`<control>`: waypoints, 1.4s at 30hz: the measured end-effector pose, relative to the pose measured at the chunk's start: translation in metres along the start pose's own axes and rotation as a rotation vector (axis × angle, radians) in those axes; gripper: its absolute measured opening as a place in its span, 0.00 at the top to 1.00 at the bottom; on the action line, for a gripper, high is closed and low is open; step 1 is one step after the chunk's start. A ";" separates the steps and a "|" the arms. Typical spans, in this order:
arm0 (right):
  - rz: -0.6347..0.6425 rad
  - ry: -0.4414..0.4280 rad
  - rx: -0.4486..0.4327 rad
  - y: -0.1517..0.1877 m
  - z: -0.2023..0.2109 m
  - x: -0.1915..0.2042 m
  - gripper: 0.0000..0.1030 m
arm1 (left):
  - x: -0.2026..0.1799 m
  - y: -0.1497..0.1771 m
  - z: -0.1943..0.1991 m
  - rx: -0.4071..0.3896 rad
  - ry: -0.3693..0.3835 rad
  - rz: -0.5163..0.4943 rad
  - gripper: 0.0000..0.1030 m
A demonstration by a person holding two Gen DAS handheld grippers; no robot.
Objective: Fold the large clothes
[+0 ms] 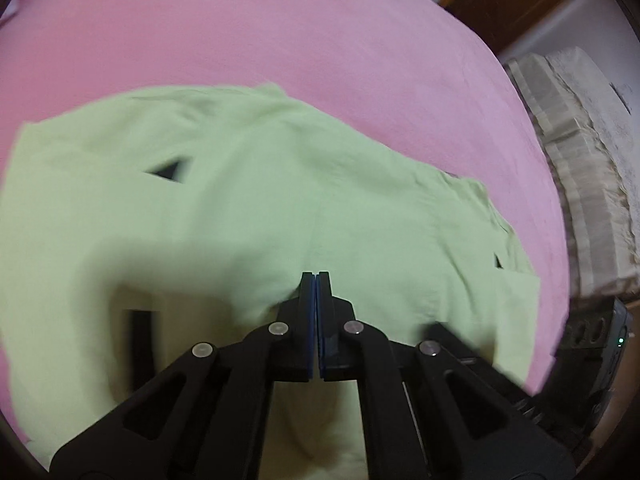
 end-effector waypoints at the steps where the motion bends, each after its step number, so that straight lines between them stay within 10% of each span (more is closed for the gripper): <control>1: -0.006 0.021 -0.014 0.002 0.002 -0.004 1.00 | 0.010 -0.002 0.008 -0.028 -0.007 0.010 0.99; 8: 0.009 0.301 -0.053 0.006 0.061 -0.066 1.00 | 0.032 0.006 0.048 -0.088 -0.055 -0.020 0.99; 14: 0.013 0.086 -0.118 0.016 0.081 -0.008 1.00 | -0.013 0.048 0.065 -0.014 0.064 -0.042 0.99; 18: 0.026 -0.049 -0.015 0.032 0.051 0.051 1.00 | -0.014 0.080 0.049 0.070 0.005 -0.022 0.98; 25: 0.017 -0.005 0.116 0.094 0.027 0.033 1.00 | 0.014 0.098 0.042 0.048 -0.092 -0.023 0.98; 30: -0.007 0.333 0.059 0.106 0.070 -0.051 0.91 | 0.066 0.084 0.073 -0.051 -0.216 0.022 0.98; 42: 0.002 0.291 0.065 0.127 0.139 0.008 0.68 | 0.065 0.125 0.141 -0.022 -0.250 -0.078 0.94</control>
Point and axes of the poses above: each gripper's, at about its wrist camera, not at the fingertips, and z roughly against the way its jaws point, x to its left, y to its underside, the point moved 10 cm from there along -z, roughly the way its jaws point, and after that the axes turned 12 degrees about z, right-handed, at the moved point
